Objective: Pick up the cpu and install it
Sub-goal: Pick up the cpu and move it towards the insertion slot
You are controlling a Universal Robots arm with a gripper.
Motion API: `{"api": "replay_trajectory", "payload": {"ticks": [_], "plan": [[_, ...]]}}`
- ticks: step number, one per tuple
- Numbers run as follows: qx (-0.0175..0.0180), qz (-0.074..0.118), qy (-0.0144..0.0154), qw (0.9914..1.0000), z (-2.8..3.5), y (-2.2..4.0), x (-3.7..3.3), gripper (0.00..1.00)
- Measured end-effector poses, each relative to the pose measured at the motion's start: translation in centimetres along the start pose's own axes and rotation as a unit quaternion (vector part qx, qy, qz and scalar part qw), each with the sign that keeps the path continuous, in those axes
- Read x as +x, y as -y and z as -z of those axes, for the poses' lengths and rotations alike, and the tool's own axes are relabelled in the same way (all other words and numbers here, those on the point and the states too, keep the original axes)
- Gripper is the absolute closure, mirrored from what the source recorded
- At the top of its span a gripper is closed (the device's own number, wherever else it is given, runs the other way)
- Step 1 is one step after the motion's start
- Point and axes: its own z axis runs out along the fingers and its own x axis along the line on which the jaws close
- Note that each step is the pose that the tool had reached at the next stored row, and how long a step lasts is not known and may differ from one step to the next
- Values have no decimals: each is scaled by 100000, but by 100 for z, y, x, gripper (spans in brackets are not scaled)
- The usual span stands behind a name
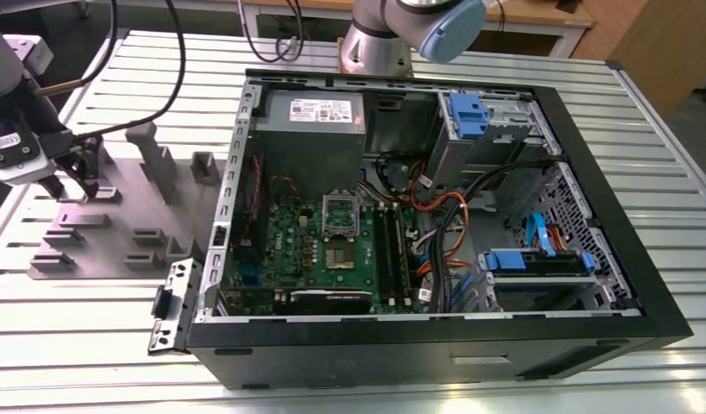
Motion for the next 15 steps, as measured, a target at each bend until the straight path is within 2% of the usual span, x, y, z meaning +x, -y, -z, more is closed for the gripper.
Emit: {"api": "replay_trajectory", "payload": {"ticks": [14,15], "plan": [[-3,1,7,100000,46,-1,0,53],[0,-1,2,100000,70,-2,0,53]]}}
